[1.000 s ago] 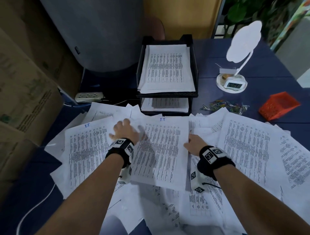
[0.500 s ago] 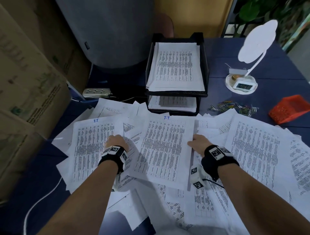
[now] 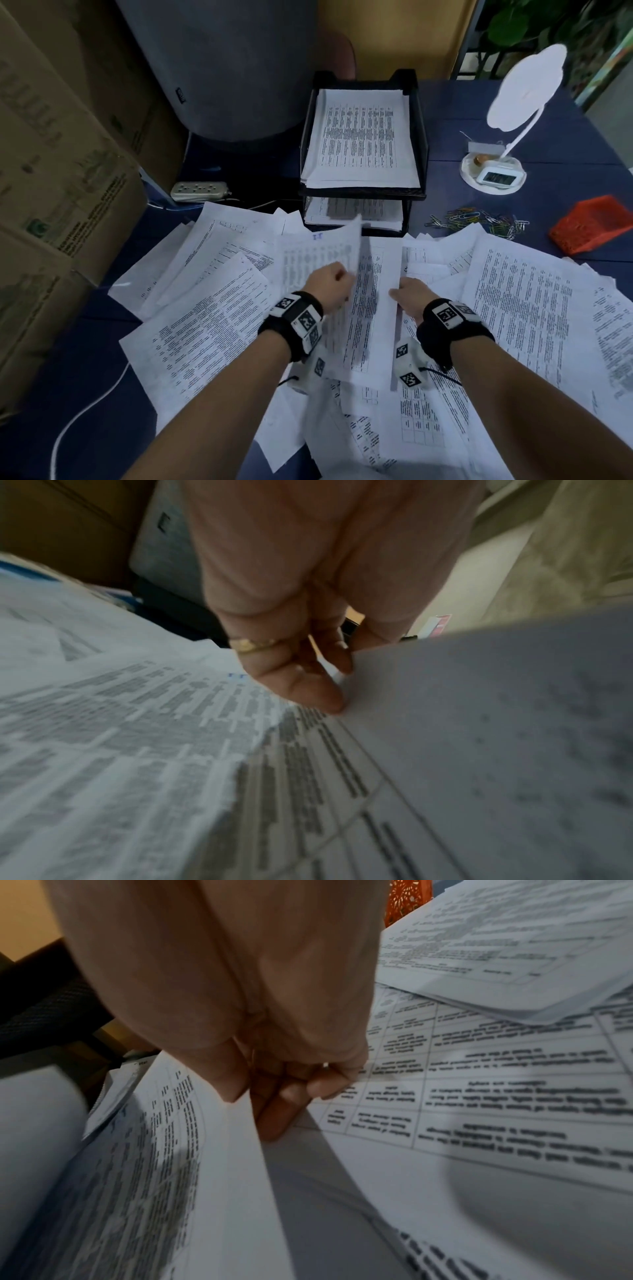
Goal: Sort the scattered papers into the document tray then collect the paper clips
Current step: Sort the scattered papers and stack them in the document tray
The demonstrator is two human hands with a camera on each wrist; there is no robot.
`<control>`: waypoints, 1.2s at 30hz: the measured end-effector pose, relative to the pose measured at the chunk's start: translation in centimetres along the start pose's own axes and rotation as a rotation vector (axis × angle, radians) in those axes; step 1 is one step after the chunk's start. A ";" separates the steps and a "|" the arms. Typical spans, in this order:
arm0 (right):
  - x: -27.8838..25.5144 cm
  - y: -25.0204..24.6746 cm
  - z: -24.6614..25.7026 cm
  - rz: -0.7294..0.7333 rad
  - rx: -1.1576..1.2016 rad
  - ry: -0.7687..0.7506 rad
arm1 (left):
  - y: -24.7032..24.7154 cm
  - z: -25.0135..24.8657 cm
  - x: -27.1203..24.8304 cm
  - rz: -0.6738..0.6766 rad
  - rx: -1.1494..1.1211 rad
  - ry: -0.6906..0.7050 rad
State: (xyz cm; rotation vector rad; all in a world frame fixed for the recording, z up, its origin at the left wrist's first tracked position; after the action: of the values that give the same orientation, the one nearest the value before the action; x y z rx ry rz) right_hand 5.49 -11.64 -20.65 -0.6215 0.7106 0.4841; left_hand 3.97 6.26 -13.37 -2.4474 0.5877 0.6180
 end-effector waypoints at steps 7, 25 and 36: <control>0.4 -0.2 -0.8 -0.004 0.071 0.006 | -5.7 8.0 -0.7 -0.356 0.264 -0.383; 1.1 -1.3 -1.8 -0.092 -0.036 0.088 | -7.9 7.8 1.0 -0.200 0.495 -0.306; 1.4 -1.5 -1.8 -0.078 -0.080 0.082 | -9.5 9.5 0.7 0.203 1.143 -0.486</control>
State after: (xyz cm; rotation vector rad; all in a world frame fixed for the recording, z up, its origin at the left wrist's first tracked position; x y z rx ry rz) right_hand 6.50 -13.67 -22.16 -0.7446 0.7445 0.4184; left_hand 6.65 18.90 -17.13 -1.1367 0.7116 0.6629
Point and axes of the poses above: each hand's wrist, its own x-axis towards the middle knuckle, its own y-axis out of the palm, z = x × y, the point moved 10 cm from there along x, towards the middle knuckle, and after that the axes turned 14 degrees about z, right-handed, at the moved point
